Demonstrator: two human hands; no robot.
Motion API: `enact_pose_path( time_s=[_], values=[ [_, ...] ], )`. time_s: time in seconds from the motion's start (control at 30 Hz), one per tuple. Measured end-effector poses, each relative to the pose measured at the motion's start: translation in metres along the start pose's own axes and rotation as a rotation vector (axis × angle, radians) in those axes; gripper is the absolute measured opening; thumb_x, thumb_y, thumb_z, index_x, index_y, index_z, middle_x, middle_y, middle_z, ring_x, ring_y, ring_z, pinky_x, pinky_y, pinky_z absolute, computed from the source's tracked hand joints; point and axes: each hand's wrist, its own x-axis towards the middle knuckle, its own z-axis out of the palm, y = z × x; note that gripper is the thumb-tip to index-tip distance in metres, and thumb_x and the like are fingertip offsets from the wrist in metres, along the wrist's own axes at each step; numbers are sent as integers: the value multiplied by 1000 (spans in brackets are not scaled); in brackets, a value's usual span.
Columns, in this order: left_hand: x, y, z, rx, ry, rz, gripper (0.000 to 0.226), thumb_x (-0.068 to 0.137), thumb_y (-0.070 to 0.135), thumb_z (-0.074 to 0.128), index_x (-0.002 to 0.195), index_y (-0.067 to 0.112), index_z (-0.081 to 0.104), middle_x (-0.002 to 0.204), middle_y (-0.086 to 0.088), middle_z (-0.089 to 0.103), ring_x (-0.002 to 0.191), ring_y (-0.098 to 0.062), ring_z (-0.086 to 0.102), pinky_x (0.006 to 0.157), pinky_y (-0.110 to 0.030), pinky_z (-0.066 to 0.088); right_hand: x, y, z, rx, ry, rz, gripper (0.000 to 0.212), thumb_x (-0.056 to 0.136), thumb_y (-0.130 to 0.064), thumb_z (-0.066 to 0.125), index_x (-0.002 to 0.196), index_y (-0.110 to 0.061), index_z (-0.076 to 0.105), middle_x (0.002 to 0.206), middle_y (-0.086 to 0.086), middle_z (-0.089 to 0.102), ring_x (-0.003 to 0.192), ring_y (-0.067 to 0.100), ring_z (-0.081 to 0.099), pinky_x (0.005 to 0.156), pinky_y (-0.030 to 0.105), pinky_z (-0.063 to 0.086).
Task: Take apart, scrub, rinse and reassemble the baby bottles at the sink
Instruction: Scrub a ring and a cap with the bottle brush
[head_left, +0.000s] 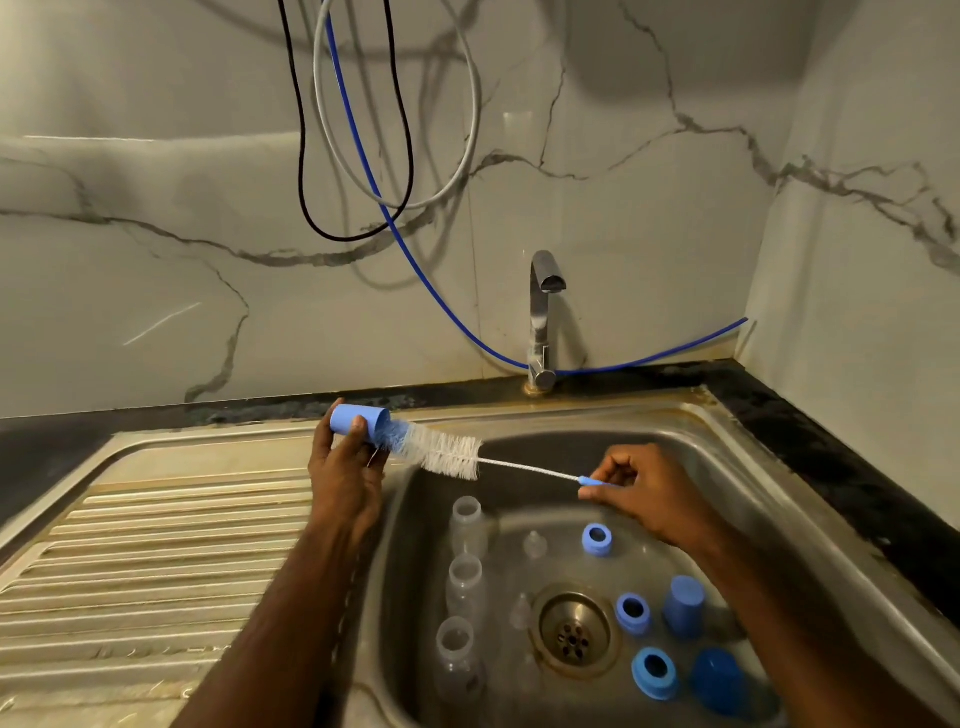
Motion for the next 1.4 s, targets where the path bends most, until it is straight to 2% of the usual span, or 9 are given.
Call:
enact_pose_path(
  time_s=[0.13,0.3,0.43,0.6,0.8,0.93,1.07,1.27,1.4],
  values=[
    [1,-3,-1,-13,-30,5,48,98,9,58,145,18,50,137,-23,56,112,-34,67,84,-43,62,5,-2,-3,-226,76,-74,22,89,-46,70,73,-30,70,63,-9,65,61,5,60,63,31,53],
    [5,1,-2,-95,-115,17,48,97,13,56,144,19,50,142,-22,55,105,-26,70,79,-34,62,-12,-25,-3,248,-412,221,46,99,-48,54,72,-12,68,51,0,39,45,9,35,45,20,30],
    [4,4,-3,-68,-92,15,51,92,10,59,141,20,53,142,-23,54,113,-30,67,82,-35,63,-6,-13,6,143,-143,88,26,78,-26,85,76,-9,66,51,-3,54,45,4,45,49,21,40],
    [3,-1,-1,137,-65,70,49,96,1,61,140,23,57,133,-17,57,113,-31,67,74,-32,63,4,-3,4,-240,222,-108,20,89,-42,71,78,-25,71,65,-6,66,62,6,61,63,29,51],
    [1,2,0,-101,-148,-71,48,97,12,55,145,19,52,128,-16,59,109,-29,65,78,-37,63,-10,-17,-3,155,-366,241,47,97,-48,56,73,-10,71,50,-2,46,43,7,39,44,21,33],
    [2,4,1,-113,-114,-34,46,97,9,55,141,22,54,131,-18,59,112,-30,65,76,-36,63,-4,-5,7,173,-89,63,18,77,-24,86,81,-12,74,66,6,70,60,18,64,62,35,57],
    [3,2,2,-13,-104,29,45,97,2,57,137,23,57,138,-22,52,119,-36,62,82,-38,63,6,3,10,-142,40,-71,8,89,-34,74,83,-29,76,73,-6,72,70,11,67,74,41,58],
    [3,8,-2,-144,-203,-31,50,99,6,53,146,22,51,129,-17,60,115,-32,64,88,-39,61,-15,-22,0,317,-451,233,46,101,-46,50,89,-8,74,52,4,38,40,10,29,40,23,25],
    [4,10,-2,-111,-174,10,48,95,2,55,138,23,56,132,-17,57,113,-30,65,91,-38,60,-10,-21,6,313,-125,100,15,80,-13,83,80,-7,69,62,9,65,42,6,50,41,18,39]
  ],
)
